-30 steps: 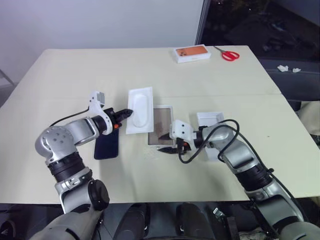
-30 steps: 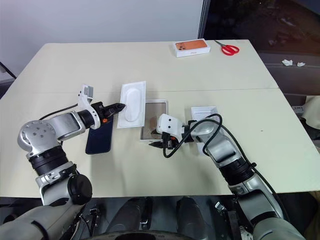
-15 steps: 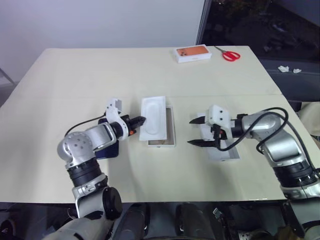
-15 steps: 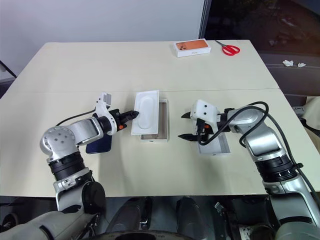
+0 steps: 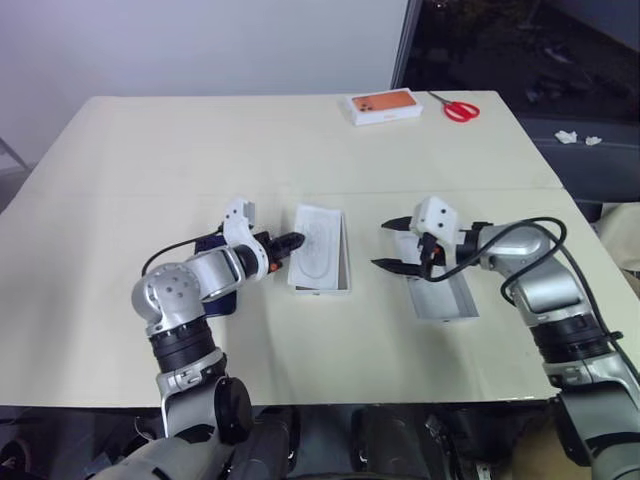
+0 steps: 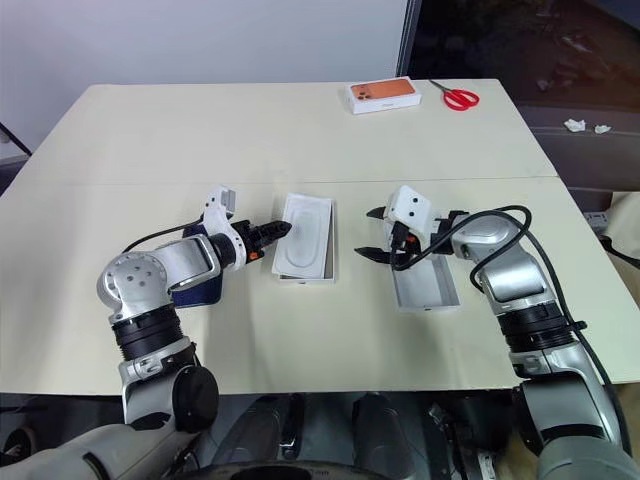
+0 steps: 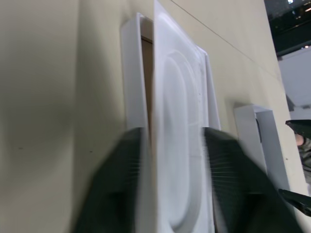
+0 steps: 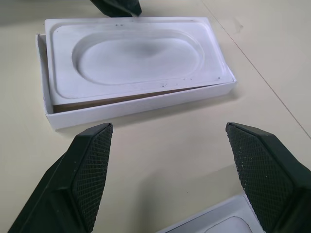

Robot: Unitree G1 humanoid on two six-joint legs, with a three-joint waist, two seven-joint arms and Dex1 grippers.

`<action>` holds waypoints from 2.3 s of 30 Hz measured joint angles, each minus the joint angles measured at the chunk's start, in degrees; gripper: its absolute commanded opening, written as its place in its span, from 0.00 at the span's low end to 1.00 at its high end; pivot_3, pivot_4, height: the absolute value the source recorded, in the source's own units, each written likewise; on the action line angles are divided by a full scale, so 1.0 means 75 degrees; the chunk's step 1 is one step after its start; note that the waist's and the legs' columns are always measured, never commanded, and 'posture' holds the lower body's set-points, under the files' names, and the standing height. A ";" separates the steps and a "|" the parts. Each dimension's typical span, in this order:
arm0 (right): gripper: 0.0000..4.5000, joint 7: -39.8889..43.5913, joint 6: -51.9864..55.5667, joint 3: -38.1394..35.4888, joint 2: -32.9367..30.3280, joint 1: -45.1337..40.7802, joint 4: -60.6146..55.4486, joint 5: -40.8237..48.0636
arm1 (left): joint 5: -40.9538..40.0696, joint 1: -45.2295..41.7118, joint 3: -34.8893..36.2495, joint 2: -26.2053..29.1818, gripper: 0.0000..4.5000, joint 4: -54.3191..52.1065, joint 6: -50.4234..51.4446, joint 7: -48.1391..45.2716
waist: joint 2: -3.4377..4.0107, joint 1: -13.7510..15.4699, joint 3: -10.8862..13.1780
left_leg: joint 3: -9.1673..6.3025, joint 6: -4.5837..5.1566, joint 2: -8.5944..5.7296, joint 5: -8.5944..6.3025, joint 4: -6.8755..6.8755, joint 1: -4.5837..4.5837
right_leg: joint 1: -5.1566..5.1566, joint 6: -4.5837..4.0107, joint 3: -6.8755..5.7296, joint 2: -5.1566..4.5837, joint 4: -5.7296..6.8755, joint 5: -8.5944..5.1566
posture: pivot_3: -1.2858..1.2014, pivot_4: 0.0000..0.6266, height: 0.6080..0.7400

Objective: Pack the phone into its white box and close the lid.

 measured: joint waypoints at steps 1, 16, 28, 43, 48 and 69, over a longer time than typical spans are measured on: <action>0.87 -0.0014 -0.0015 0.0001 0.0030 0.0000 0.0023 -0.0003 | 0.0000 0.0000 0.0000 0.0012 0.89 -0.0007 0.0032 0.0000 | 0.0000 -0.0001 0.0000 | 0.0000 0.0000 0.0000 0.0000 0.0000 0.0000 | 0.0000 0.0000 0.0000 0.0000 0.0000 0.0000 | 0.52 0.24 1.00; 0.66 -0.0612 0.0563 0.0080 0.1127 -0.0771 0.0133 0.0027 | 0.0016 0.0650 -0.1277 0.2091 1.00 -0.1433 -0.0395 -0.1507 | 0.0005 -0.0120 -0.0001 | 0.0012 -0.0027 0.0016 0.0010 -0.0024 0.0001 | -0.0031 -0.0003 0.0025 0.0009 0.0012 0.0000 | 0.52 0.24 1.00; 0.01 -0.1735 0.0773 0.1553 0.2159 -0.0926 -0.0029 -0.1291 | 0.0890 0.2630 -0.1611 0.4526 1.00 -0.0815 -0.4968 -0.4684 | 0.0006 -0.0026 0.0001 | 0.0006 -0.0019 0.0009 0.0006 -0.0025 0.0001 | -0.0028 -0.0012 0.0020 -0.0007 0.0001 0.0003 | 0.52 0.24 1.00; 0.01 -0.0867 -0.0028 0.2801 0.1400 -0.0946 -0.0178 -0.2835 | 0.1068 0.2702 -0.1861 0.4494 1.00 -0.0806 -0.5795 -0.4637 | 0.0005 -0.0039 -0.0001 | 0.0004 0.0017 0.0011 -0.0015 -0.0024 0.0001 | -0.0027 -0.0011 0.0016 -0.0002 0.0002 0.0003 | 0.52 0.24 1.00; 0.01 -0.0632 -0.0035 0.2799 0.1329 -0.0975 -0.0260 -0.2964 | 0.1086 0.2695 -0.2009 0.4493 1.00 -0.0806 -0.5897 -0.4609 | 0.0005 -0.0034 0.0000 | 0.0004 0.0020 0.0010 -0.0016 -0.0022 0.0001 | -0.0025 -0.0011 0.0016 -0.0003 0.0002 0.0003 | 0.52 0.24 1.00; 0.01 -0.0918 0.0066 0.2622 0.2017 -0.1554 0.0035 -0.3174 | 0.1084 0.2631 -0.2108 0.4445 1.00 -0.0805 -0.5979 -0.4569 | 0.0006 -0.0049 0.0001 | 0.0004 0.0009 0.0012 -0.0010 -0.0024 0.0001 | -0.0029 -0.0011 0.0016 0.0000 0.0003 0.0003 | 0.52 0.24 1.00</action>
